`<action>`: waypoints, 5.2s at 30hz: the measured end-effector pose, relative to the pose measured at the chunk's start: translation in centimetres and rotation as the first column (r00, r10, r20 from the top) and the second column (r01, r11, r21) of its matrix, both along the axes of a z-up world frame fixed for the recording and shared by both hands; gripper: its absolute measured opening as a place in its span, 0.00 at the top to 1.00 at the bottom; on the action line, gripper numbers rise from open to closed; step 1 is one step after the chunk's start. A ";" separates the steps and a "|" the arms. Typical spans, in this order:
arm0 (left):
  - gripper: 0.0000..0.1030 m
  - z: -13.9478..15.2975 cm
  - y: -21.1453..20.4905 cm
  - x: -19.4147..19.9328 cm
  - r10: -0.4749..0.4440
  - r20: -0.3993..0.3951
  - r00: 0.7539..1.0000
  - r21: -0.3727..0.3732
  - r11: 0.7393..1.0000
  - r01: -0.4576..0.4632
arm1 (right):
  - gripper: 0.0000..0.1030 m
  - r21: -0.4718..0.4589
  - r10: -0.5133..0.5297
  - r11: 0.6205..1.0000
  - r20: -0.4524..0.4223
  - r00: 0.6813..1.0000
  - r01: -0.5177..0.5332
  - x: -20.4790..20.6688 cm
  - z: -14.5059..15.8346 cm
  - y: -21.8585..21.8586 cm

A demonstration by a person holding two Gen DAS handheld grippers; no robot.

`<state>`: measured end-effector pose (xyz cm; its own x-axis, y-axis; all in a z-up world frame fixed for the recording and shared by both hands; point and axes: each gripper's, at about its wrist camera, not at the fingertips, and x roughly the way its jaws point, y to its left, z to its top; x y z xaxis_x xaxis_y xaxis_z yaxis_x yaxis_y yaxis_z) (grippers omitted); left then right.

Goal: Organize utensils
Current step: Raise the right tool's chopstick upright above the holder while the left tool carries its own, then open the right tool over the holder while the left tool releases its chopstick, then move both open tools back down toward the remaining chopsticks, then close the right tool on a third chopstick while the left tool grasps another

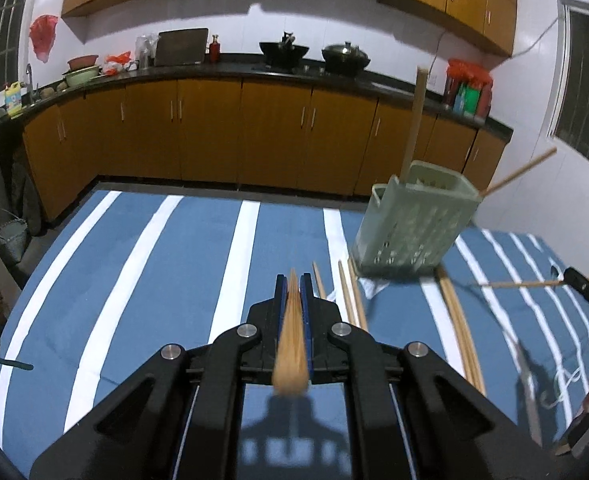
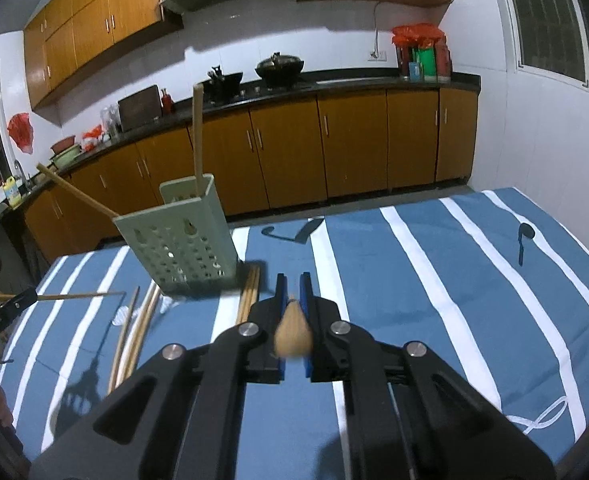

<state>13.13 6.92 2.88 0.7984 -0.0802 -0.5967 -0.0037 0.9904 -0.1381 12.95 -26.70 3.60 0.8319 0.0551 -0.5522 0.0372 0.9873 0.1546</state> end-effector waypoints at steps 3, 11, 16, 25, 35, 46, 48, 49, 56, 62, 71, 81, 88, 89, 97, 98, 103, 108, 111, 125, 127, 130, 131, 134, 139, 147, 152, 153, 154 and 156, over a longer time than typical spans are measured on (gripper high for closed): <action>0.93 0.6 0.3 0.1 0.003 0.015 1.000 -0.013 1.000 -0.003 | 0.92 0.009 0.003 1.000 0.016 1.000 -0.003 -0.1 0.7 0.0; 0.93 2.2 0.2 0.2 0.012 0.062 0.998 -0.010 1.000 -0.012 | 0.92 0.002 0.014 1.000 0.056 0.998 -0.014 -0.1 2.0 0.6; 0.93 3.5 -0.2 0.6 0.004 0.089 0.996 -0.015 1.000 -0.003 | 0.92 0.002 0.027 1.000 0.091 0.996 -0.028 -0.1 3.6 0.8; 0.93 9.5 -2.9 0.4 -0.073 0.247 0.966 -0.015 0.997 0.079 | 0.93 0.047 0.101 0.992 0.284 0.953 -0.119 -0.8 11.0 1.9; 0.93 14.7 -6.0 3.1 -0.040 0.455 0.890 -0.056 0.996 0.073 | 0.92 0.014 0.147 0.986 0.372 0.917 -0.163 2.2 14.0 5.1; 0.93 11.1 -7.3 8.1 0.014 0.443 0.896 -0.107 0.994 0.037 | 0.92 0.004 0.142 0.989 0.299 0.944 -0.149 7.8 11.3 6.3; 0.93 9.7 -7.6 8.8 0.006 0.409 0.913 -0.110 0.993 0.043 | 0.92 0.002 0.147 0.988 0.280 0.949 -0.154 8.3 10.5 6.5; 0.93 9.4 -7.5 9.1 0.002 0.397 0.918 -0.110 0.993 0.046 | 0.92 0.002 0.153 0.987 0.269 0.951 -0.159 8.4 10.1 6.5; 0.69 8.2 -6.9 8.7 -0.014 0.357 0.934 -0.114 0.992 0.058 | 0.89 0.022 0.154 0.986 0.244 0.957 -0.165 8.5 9.0 6.6; 0.65 9.4 -6.8 7.6 -0.023 0.381 0.924 -0.098 0.993 0.065 | 0.85 0.010 0.151 0.987 0.275 0.950 -0.160 7.1 10.1 6.4; 0.58 10.8 -4.6 3.5 -0.005 0.409 0.912 -0.104 0.993 0.052 | 0.75 0.007 0.149 0.987 0.315 0.937 -0.159 2.2 10.9 4.6; 0.46 2.9 -0.9 -0.3 0.070 0.188 0.980 0.024 0.997 -0.076 | 0.69 -0.015 0.129 0.992 -0.012 0.992 -0.129 0.2 -1.1 3.0; 0.49 -5.1 0.2 -0.7 0.071 -0.082 0.994 0.013 0.997 -0.070 | 0.73 0.027 0.129 0.992 -0.222 0.966 -0.126 0.3 -8.7 3.9; 0.51 -5.7 0.3 -0.9 0.066 -0.099 0.993 0.011 0.998 -0.065 | 0.80 0.045 0.143 0.990 -0.233 0.962 -0.136 0.3 -9.1 4.0; 0.57 -8.0 -1.1 -1.5 0.020 -0.165 0.986 0.001 1.000 -0.020 | 0.85 0.062 0.190 0.982 -0.289 0.938 -0.180 0.8 -10.5 6.1; 0.58 -8.1 -1.4 -1.5 0.013 -0.169 0.986 0.001 1.000 -0.013 | 0.88 0.056 0.190 0.982 -0.293 0.937 -0.182 0.9 -10.6 6.1; 0.63 -8.8 -2.1 -1.5 -0.018 -0.188 0.982 -0.007 1.000 0.017 | 0.93 -0.006 0.161 0.985 -0.293 0.942 -0.170 1.2 -10.6 6.3; 0.67 -9.2 -2.7 -1.4 -0.050 -0.208 0.977 -0.032 0.998 0.044 | 0.94 -0.042 0.109 0.991 -0.296 0.949 -0.127 1.4 -10.6 5.5; 0.70 -9.5 -3.3 -1.2 -0.076 -0.219 0.973 -0.040 0.997 0.069 | 0.94 -0.037 0.097 0.993 -0.295 0.951 -0.113 1.4 -10.6 5.0; 0.85 -10.4 -6.1 -1.0 -0.114 -0.251 0.961 0.026 0.992 0.125 | 0.92 0.007 0.099 0.995 -0.297 0.950 -0.102 1.1 -10.7 4.3; 0.87 -10.4 -6.2 -0.9 -0.108 -0.248 0.963 0.047 0.991 0.123 | 0.92 0.008 0.102 0.995 -0.297 0.949 -0.104 1.0 -10.7 4.3; 0.90 -10.4 -5.9 -0.7 -0.095 -0.248 0.964 0.056 0.992 0.112 | 0.92 0.003 0.106 0.994 -0.297 0.949 -0.110 0.9 -10.7 4.4; 0.90 -10.4 -5.7 -0.5 -0.089 -0.249 0.964 0.057 0.993 0.107 | 0.92 0.000 0.107 0.994 -0.296 0.949 -0.112 0.9 -10.8 4.5; 0.91 -10.4 -4.7 0.0 -0.066 -0.249 0.966 0.061 0.995 0.083 | 0.91 -0.014 0.110 0.993 -0.294 0.949 -0.120 0.8 -10.8 4.7; 0.91 -10.4 -3.1 0.3 -0.028 -0.248 0.968 0.067 0.997 0.046 | 0.90 -0.013 0.125 0.991 -0.291 0.949 -0.135 0.7 -10.8 4.9; 0.91 -10.3 -3.7 0.0 -0.071 -0.241 0.968 0.068 0.994 0.090 | 0.92 -0.088 0.107 0.986 -0.289 0.951 -0.138 0.7 -11.0 5.5; 0.90 -10.3 -4.2 0.1 -0.093 -0.241 0.966 0.072 0.991 0.113 | 0.92 -0.078 0.086 0.991 -0.280 0.956 -0.112 1.1 -10.9 4.7; 0.90 -10.3 -4.1 0.1 -0.091 -0.242 0.966 0.071 0.991 0.111 | 0.91 -0.081 0.087 0.990 -0.274 0.958 -0.113 1.1 -10.8 4.7; 0.90 -10.3 -3.9 0.1 -0.087 -0.242 0.966 0.070 0.992 0.107 | 0.90 -0.079 0.092 0.990 -0.273 0.958 -0.117 1.0 -10.7 4.6; 0.90 -10.2 -3.7 0.2 -0.082 -0.241 0.967 0.075 0.992 0.103 | 0.88 -0.069 0.099 0.990 -0.273 0.957 -0.122 1.1 -10.7 4.5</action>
